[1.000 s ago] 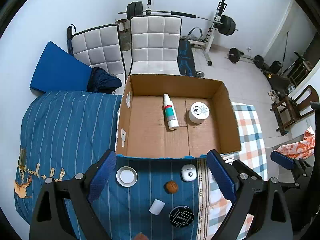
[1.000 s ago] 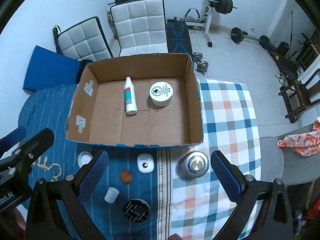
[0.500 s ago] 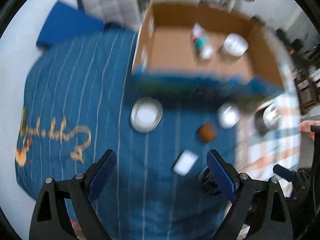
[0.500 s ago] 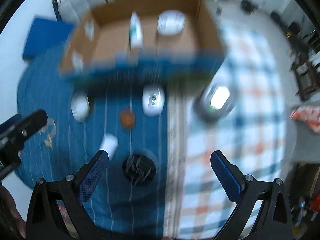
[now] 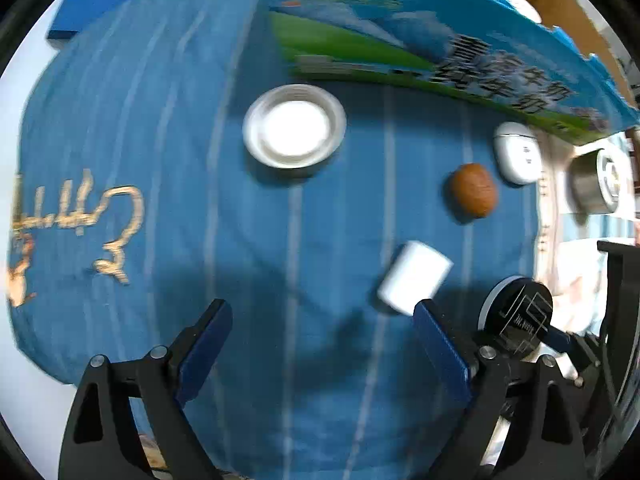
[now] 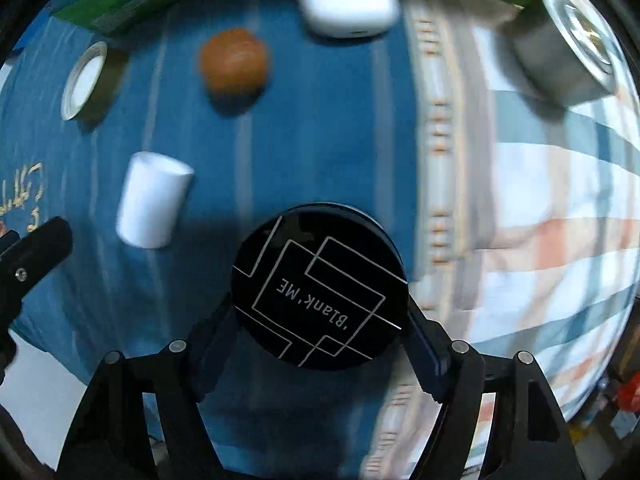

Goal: Organize rigid objects
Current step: 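Grasp the white cup with left tool while right tool grasps black jar, then carry white cup and black jar into the box with both tools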

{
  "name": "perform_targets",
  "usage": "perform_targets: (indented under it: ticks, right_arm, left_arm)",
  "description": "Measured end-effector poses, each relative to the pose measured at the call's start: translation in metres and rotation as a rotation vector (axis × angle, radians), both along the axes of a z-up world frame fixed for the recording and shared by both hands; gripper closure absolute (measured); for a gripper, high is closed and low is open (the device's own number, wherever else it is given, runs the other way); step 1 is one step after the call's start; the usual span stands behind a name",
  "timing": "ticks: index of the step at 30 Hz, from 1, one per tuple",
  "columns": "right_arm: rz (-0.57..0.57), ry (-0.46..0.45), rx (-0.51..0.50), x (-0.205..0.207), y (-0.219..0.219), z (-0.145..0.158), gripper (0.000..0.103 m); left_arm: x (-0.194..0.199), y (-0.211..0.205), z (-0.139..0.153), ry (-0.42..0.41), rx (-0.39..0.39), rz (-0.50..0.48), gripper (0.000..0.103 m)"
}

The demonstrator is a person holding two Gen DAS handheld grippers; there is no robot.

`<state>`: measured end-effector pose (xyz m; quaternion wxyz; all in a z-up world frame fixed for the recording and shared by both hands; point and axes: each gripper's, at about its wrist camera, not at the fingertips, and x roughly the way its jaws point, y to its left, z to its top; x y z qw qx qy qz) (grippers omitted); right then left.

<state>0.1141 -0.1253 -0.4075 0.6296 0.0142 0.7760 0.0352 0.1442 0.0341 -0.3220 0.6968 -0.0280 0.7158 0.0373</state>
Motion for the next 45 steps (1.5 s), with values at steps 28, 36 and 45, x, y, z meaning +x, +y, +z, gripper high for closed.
perform_targets:
  ticks: [28,36,45]
  right_arm:
    - [-0.001,0.077,-0.092,0.016,-0.021,-0.011,0.028]
    - [0.014,0.056,-0.055,0.007,-0.014,0.005,0.029]
    - [0.054,-0.089,0.002,-0.006,-0.003,0.092,0.029]
  left_arm:
    - [0.024,-0.036,-0.058,0.137,-0.089,-0.005,0.074]
    - [-0.006,-0.030,-0.034,0.093,-0.095,0.023,0.074]
    - [-0.031,-0.028,0.043,-0.019,-0.146,0.008,0.074]
